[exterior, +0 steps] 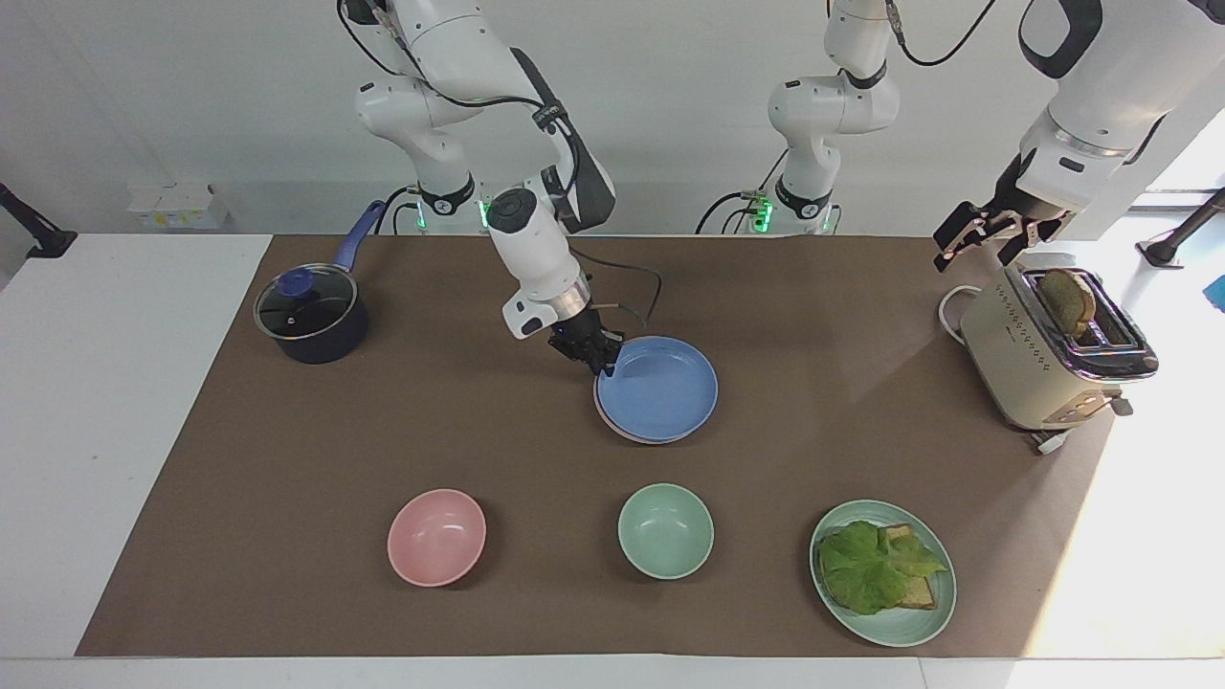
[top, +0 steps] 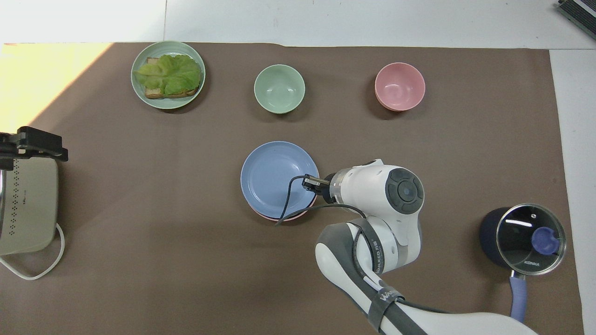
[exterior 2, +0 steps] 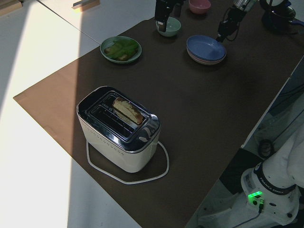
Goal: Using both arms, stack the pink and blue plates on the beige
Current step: 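Open the right gripper and withdraw it from the blue plate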
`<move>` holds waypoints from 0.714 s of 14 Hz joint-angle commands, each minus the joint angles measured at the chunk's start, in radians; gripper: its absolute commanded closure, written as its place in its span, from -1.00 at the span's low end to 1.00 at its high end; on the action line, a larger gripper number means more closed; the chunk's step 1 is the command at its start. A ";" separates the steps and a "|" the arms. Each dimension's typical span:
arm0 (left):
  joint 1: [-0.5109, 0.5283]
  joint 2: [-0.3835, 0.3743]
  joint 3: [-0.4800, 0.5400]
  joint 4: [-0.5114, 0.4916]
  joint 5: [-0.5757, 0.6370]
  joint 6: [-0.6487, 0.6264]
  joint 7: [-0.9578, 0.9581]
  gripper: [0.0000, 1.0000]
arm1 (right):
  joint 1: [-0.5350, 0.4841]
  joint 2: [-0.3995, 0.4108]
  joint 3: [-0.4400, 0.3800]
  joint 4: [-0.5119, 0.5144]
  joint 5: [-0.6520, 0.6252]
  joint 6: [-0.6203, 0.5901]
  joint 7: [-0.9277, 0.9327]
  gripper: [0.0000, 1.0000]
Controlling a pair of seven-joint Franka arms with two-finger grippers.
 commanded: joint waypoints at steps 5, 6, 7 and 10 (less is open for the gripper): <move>-0.009 -0.018 0.005 -0.010 0.019 -0.011 0.006 -1.00 | -0.036 -0.073 -0.013 0.009 -0.032 -0.036 0.003 -1.00; -0.009 -0.018 0.005 -0.010 0.019 -0.012 0.006 -1.00 | -0.067 -0.102 -0.013 0.009 -0.063 -0.079 0.003 -1.00; -0.007 -0.018 0.005 -0.010 0.019 -0.012 0.006 -1.00 | -0.099 -0.135 -0.013 0.009 -0.115 -0.123 0.003 -1.00; -0.009 -0.018 0.005 -0.010 0.019 -0.012 0.006 -1.00 | -0.212 -0.240 -0.011 0.018 -0.276 -0.261 -0.012 -1.00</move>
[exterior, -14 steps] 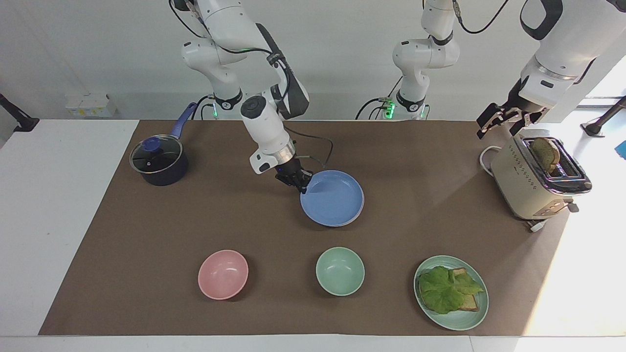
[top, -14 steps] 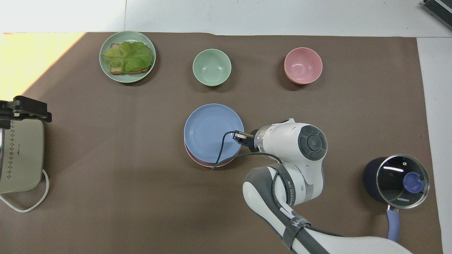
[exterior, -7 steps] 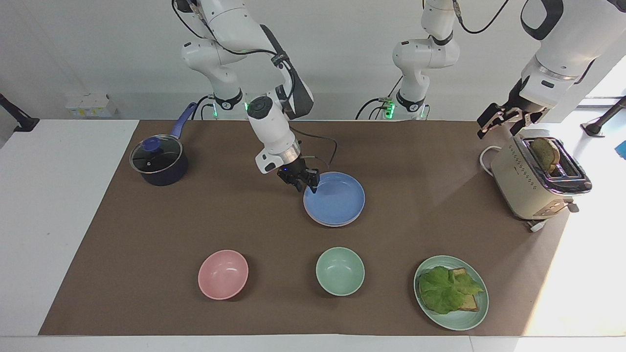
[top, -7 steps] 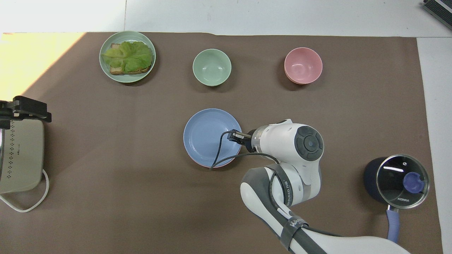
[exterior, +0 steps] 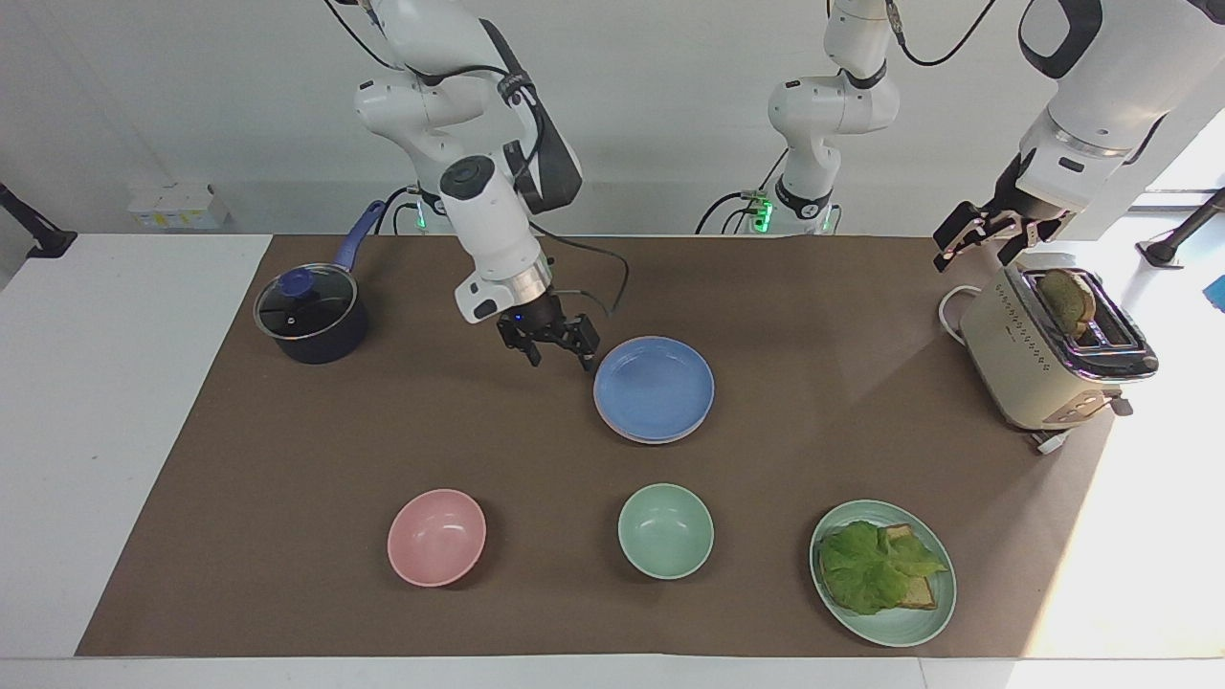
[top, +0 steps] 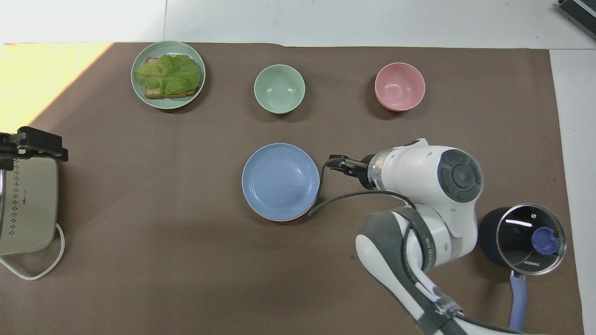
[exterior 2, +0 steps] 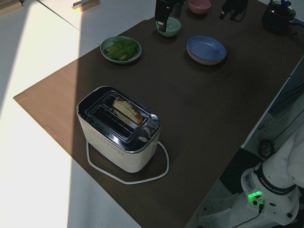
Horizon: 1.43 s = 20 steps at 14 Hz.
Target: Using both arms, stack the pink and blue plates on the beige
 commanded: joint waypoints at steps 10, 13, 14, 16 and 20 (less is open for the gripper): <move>-0.009 -0.018 0.005 -0.010 0.019 -0.012 0.006 -1.00 | -0.378 -0.150 0.000 0.395 -0.161 -0.732 -0.356 -1.00; -0.009 -0.018 0.005 -0.010 0.019 -0.012 0.006 -1.00 | -0.379 -0.117 0.006 0.519 -0.208 -0.857 -0.361 -1.00; -0.009 -0.018 0.005 -0.010 0.019 -0.012 0.006 -1.00 | -0.372 -0.100 0.009 0.547 -0.234 -0.888 -0.373 -1.00; -0.009 -0.018 0.005 -0.010 0.019 -0.012 0.006 -1.00 | -0.367 -0.093 0.011 0.566 -0.241 -0.910 -0.382 -1.00; -0.009 -0.018 0.005 -0.010 0.019 -0.010 0.006 -1.00 | -0.365 -0.093 0.015 0.570 -0.233 -0.898 -0.382 -1.00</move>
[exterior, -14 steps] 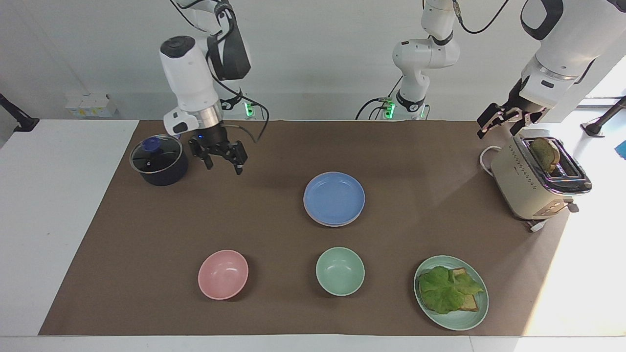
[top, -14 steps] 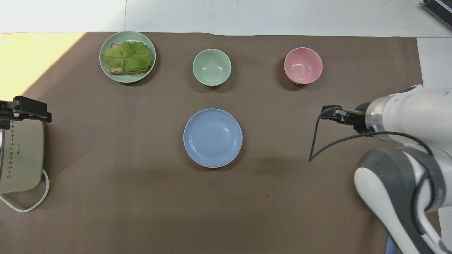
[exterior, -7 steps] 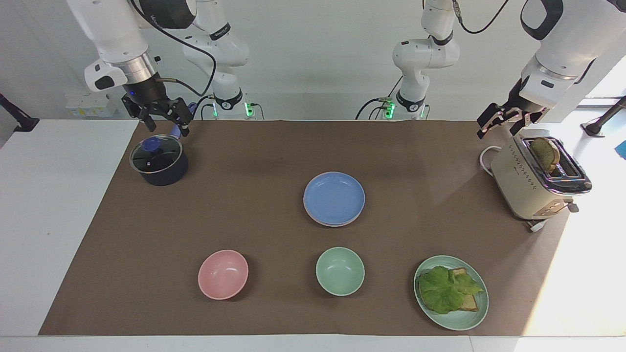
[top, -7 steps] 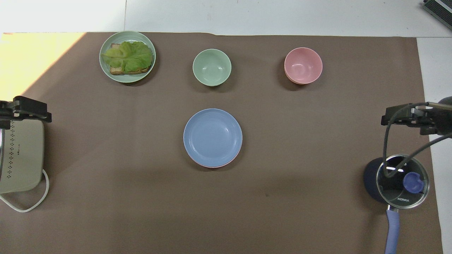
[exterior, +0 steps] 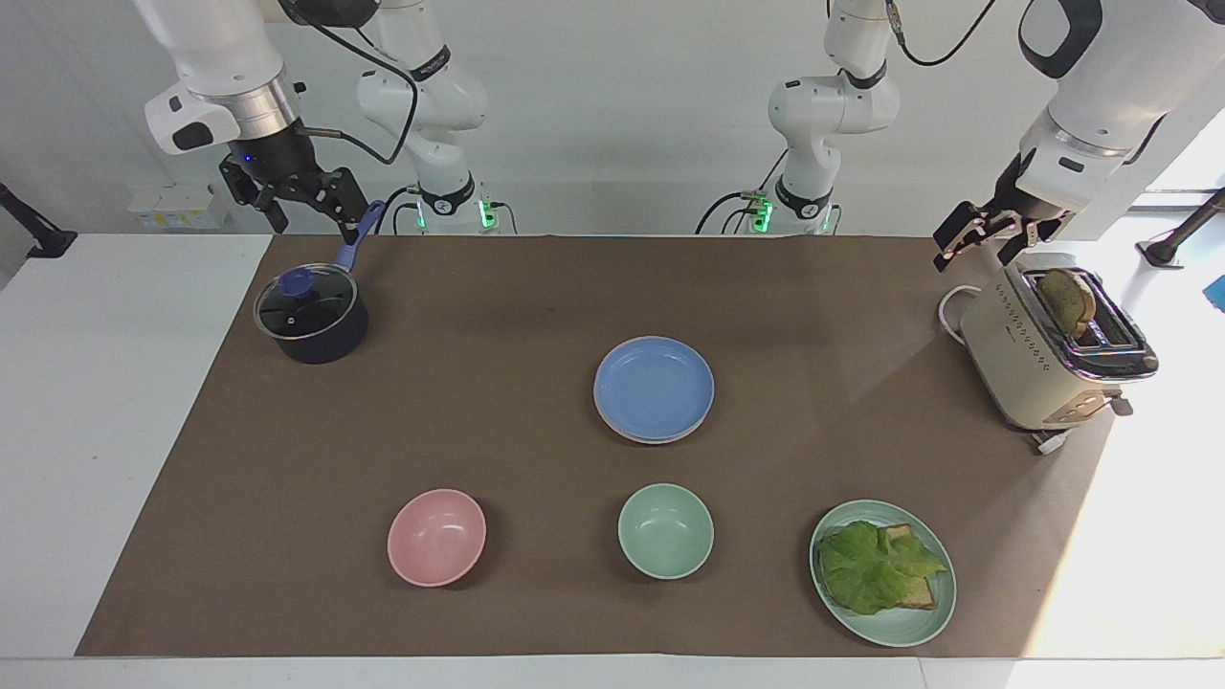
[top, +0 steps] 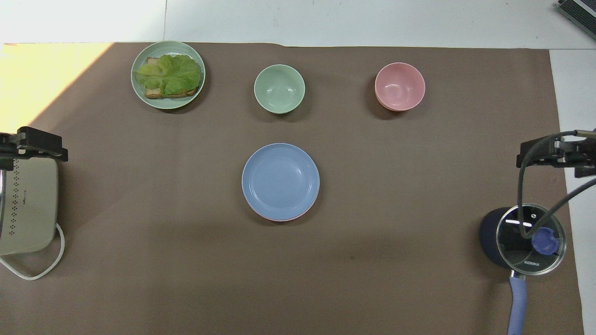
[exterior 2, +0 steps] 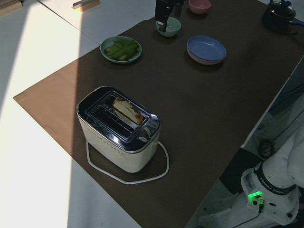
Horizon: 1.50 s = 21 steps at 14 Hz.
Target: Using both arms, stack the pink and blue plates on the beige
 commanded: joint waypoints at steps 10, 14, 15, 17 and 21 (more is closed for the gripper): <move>-0.008 -0.018 0.005 -0.010 0.019 -0.012 0.006 -1.00 | 0.039 0.015 0.014 0.034 -0.009 -0.012 -0.036 -1.00; -0.008 -0.018 0.005 -0.010 0.019 -0.010 0.006 -1.00 | 0.079 0.006 -0.006 0.034 -0.009 -0.023 -0.033 -1.00; -0.008 -0.018 0.005 -0.010 0.019 -0.012 0.006 -1.00 | 0.094 0.006 -0.024 0.032 -0.006 -0.023 -0.032 -1.00; -0.008 -0.018 0.005 -0.010 0.019 -0.012 0.006 -1.00 | 0.116 0.006 -0.049 0.032 -0.003 -0.025 -0.029 -1.00; -0.008 -0.018 0.008 -0.010 0.019 -0.010 0.006 -1.00 | 0.108 0.006 -0.055 0.028 0.004 -0.025 -0.030 -1.00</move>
